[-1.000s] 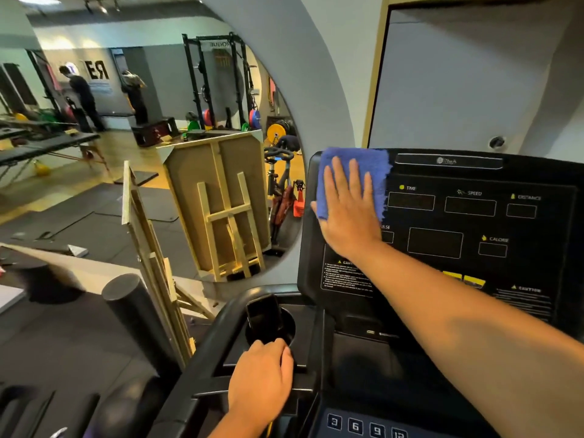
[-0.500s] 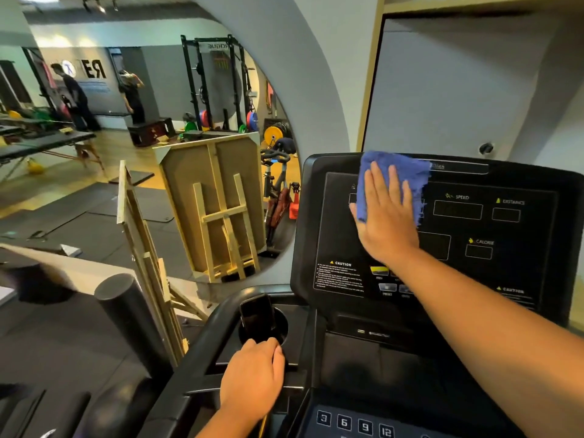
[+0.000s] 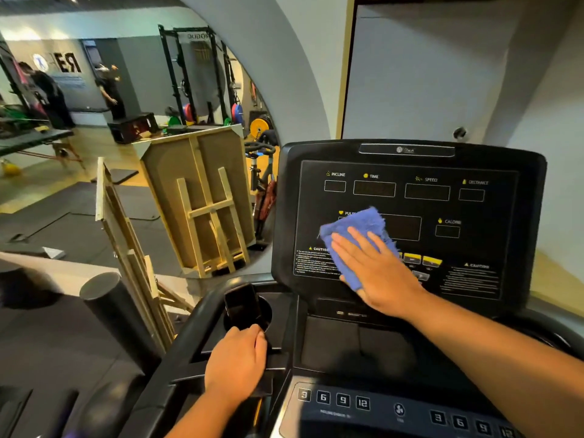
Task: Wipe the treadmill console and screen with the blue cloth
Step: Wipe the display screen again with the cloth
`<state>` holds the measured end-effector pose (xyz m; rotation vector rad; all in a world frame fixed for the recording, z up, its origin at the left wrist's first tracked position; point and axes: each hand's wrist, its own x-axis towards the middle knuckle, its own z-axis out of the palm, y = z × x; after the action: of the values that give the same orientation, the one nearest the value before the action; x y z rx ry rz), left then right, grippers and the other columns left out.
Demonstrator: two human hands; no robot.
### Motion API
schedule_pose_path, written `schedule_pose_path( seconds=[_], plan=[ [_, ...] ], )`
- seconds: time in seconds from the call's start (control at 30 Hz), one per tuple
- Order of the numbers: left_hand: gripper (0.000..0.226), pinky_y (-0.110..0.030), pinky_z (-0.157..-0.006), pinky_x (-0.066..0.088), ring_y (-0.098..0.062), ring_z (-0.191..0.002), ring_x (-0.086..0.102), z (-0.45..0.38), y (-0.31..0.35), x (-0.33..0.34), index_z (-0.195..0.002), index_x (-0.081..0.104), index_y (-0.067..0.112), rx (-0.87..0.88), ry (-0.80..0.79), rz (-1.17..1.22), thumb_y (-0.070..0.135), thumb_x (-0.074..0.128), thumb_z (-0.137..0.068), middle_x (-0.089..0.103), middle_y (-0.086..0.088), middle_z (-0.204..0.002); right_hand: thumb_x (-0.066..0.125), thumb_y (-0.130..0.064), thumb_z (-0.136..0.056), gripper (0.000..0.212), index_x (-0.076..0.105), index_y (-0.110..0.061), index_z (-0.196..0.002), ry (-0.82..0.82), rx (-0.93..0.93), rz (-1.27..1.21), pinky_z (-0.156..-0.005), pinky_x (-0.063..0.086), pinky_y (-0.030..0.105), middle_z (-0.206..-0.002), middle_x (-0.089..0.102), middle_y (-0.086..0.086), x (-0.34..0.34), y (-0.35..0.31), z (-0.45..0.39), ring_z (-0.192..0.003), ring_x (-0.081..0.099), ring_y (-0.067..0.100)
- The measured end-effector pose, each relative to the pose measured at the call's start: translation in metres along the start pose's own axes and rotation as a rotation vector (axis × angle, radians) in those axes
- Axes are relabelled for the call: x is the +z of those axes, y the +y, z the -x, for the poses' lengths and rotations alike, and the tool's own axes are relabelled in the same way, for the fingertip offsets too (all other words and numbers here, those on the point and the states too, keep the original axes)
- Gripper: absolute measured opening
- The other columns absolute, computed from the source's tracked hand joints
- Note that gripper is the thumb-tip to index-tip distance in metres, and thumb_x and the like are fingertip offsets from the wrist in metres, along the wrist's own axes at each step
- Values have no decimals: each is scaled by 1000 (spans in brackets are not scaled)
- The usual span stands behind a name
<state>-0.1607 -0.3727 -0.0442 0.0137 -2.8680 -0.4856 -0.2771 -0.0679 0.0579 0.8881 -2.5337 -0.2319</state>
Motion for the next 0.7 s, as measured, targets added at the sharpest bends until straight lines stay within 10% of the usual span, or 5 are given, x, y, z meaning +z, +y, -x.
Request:
schedule_pose_path(
  seconds=[0.1, 0.4, 0.7],
  plan=[
    [32, -33, -60, 48, -7, -68, 52, -2, 3, -3, -80, 47, 33, 1, 9, -9, 46, 24, -99, 53, 8, -71, 30, -51, -101, 69, 19, -13, -158, 60, 254, -59, -122, 13, 54, -167, 15, 3, -12, -6, -20, -154, 3, 29],
    [34, -36, -63, 50, -6, -73, 51, -2, 1, 2, -82, 48, 33, 5, -16, -11, 47, 22, -98, 54, 9, -72, 39, -44, -103, 64, 16, -22, -159, -158, -221, -178, -122, -6, 40, -167, 11, -4, 20, -55, 13, -154, -5, 18],
    [34, -30, -59, 48, -6, -66, 52, -1, 4, -3, -79, 47, 33, -19, -19, -5, 45, 23, -100, 53, 8, -70, 32, -48, -100, 64, 22, -22, -158, 36, 157, -60, -122, 14, 46, -164, 27, 0, -12, 39, 41, -154, 12, 23]
  ],
)
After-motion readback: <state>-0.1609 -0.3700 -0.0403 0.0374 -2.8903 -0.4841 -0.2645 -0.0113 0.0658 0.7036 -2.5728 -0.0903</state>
